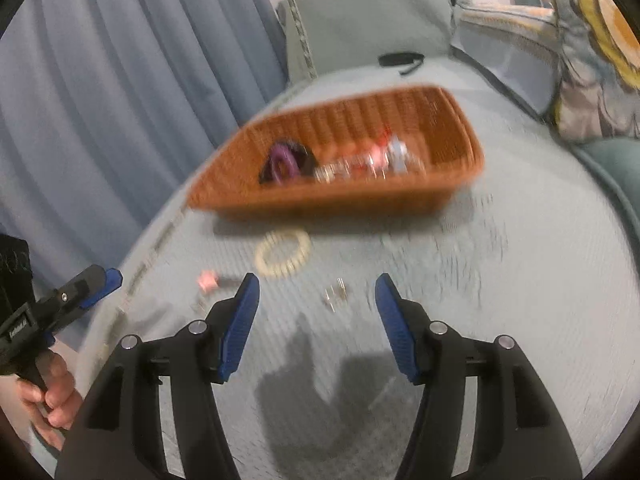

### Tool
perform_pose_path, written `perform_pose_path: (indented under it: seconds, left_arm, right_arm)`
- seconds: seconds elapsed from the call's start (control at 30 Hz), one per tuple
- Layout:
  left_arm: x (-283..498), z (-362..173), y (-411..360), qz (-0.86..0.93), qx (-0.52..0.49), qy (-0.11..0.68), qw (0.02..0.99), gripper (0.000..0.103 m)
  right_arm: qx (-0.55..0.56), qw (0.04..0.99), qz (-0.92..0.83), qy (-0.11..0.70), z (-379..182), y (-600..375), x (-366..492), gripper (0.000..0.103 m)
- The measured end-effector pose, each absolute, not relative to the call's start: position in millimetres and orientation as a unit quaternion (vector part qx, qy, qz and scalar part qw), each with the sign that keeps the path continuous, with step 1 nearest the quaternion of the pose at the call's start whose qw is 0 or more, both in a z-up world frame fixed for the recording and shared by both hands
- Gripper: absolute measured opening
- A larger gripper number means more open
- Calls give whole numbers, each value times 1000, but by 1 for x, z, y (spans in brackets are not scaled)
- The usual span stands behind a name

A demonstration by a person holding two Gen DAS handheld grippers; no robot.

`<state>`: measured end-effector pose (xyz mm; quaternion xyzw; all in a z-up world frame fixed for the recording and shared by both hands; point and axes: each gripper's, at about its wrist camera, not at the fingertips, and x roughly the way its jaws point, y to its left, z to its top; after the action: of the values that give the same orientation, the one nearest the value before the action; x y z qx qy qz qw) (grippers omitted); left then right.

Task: Organize jewelry

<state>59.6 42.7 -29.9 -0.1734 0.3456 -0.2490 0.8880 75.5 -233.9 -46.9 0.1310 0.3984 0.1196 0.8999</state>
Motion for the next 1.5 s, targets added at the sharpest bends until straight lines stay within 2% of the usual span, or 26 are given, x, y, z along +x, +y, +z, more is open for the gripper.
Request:
perform_pose_path:
  seconds: [0.13,0.37,0.6,0.9,1.1,1.17,1.2,1.27,1.3,1.5]
  left_arm:
    - [69,-47,42,-239,-162,367,884,39]
    - [79,-64,36,-233,-140,394,878,39]
    - [82,-69,14,-233,-104,403,879,39]
    - [87,-72,1,-237,-71,411,877,43]
    - [93,-72,-15,-217,-34,407,887,43]
    - [94,-72,-19,-203,-20,408,890,40]
    - [94,-72,-20,-198,-16,408,891,35]
    - [95,-72,-18,-184,-16,409,894,22]
    - [96,-72,-15,-180,-21,410,894,10]
    - [95,-70,-5,-194,-47,404,893,8]
  right_arm:
    - [129,893,122,414,-60,-236,78,50]
    - [103,887,131,430,-68,-227,79,50]
    - [85,891,101,435,-68,-221,92,32]
    - [55,889,83,446,-70,-211,117,24]
    - [10,893,88,441,-71,-192,116,10]
    - [6,893,90,440,-71,-190,116,9]
    - [9,893,94,439,-71,-191,116,7]
    - [14,893,101,438,-71,-192,114,5]
    - [16,893,104,437,-71,-193,113,3]
    - [15,897,120,426,-65,-192,102,2]
